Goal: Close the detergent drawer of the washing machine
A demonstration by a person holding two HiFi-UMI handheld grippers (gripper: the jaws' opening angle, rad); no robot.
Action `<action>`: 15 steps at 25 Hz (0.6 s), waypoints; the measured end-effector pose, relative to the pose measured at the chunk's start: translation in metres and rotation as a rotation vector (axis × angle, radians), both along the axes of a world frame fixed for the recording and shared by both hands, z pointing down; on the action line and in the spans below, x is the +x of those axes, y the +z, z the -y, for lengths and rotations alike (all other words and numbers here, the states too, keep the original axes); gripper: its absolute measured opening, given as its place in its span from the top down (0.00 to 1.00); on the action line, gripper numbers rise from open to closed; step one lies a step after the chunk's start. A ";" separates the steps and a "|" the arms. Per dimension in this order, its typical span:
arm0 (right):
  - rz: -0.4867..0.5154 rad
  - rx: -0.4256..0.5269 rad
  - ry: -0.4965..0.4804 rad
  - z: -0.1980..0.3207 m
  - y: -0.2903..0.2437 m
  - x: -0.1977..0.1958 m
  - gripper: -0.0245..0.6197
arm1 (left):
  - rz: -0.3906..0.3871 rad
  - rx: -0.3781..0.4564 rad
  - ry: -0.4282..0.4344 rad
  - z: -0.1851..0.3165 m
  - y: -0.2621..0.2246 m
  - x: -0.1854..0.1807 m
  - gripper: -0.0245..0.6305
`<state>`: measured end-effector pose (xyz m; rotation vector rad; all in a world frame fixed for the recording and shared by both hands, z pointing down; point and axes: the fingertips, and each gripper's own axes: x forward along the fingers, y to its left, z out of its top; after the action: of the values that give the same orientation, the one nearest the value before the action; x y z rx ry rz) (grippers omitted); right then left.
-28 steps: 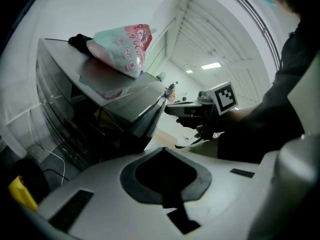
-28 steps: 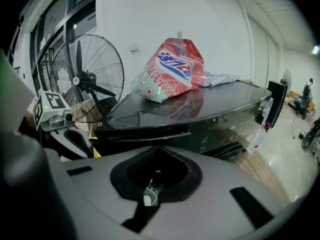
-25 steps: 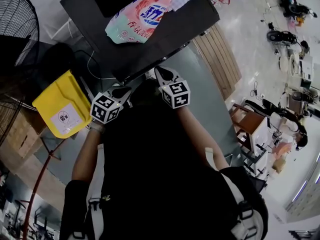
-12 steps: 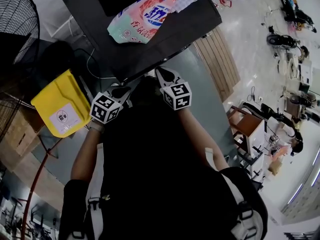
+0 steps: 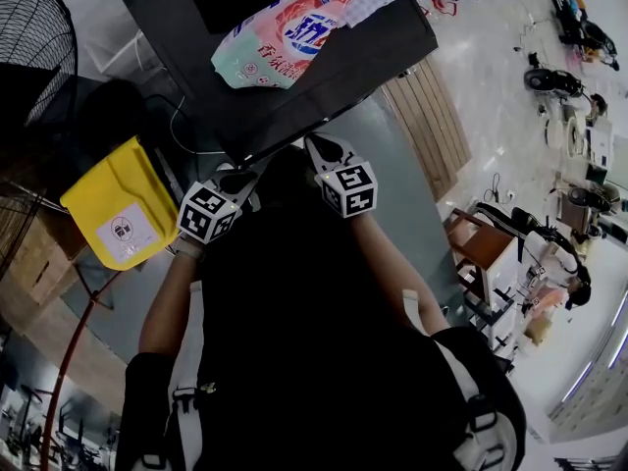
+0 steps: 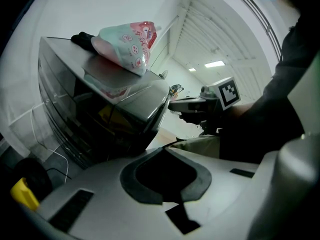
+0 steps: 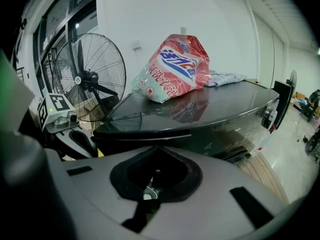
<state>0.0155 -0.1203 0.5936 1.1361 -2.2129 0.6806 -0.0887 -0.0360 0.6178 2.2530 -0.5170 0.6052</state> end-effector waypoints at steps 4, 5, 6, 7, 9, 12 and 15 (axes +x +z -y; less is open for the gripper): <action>0.010 -0.014 -0.004 0.002 0.002 -0.001 0.94 | 0.002 -0.007 0.003 0.001 0.002 0.001 0.95; 0.011 -0.015 -0.007 0.003 0.002 -0.002 0.94 | 0.002 -0.006 -0.001 0.003 0.002 0.000 0.95; 0.008 -0.013 -0.011 0.005 0.002 -0.004 0.94 | 0.001 -0.003 -0.009 0.006 0.002 0.000 0.95; 0.001 -0.009 -0.016 0.008 0.001 -0.006 0.94 | -0.002 0.000 -0.019 0.009 0.002 -0.001 0.95; -0.005 -0.006 -0.024 0.011 0.001 -0.008 0.94 | -0.007 -0.002 -0.026 0.012 0.002 -0.001 0.95; 0.014 -0.023 -0.034 0.010 0.000 -0.008 0.94 | 0.002 -0.010 -0.006 0.010 0.003 -0.001 0.95; 0.010 -0.028 -0.043 0.010 0.001 -0.008 0.94 | -0.003 -0.019 0.007 0.010 0.003 0.002 0.95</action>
<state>0.0078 -0.1307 0.5945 1.0702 -2.2235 0.6981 -0.0869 -0.0456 0.6210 2.2383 -0.5005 0.6077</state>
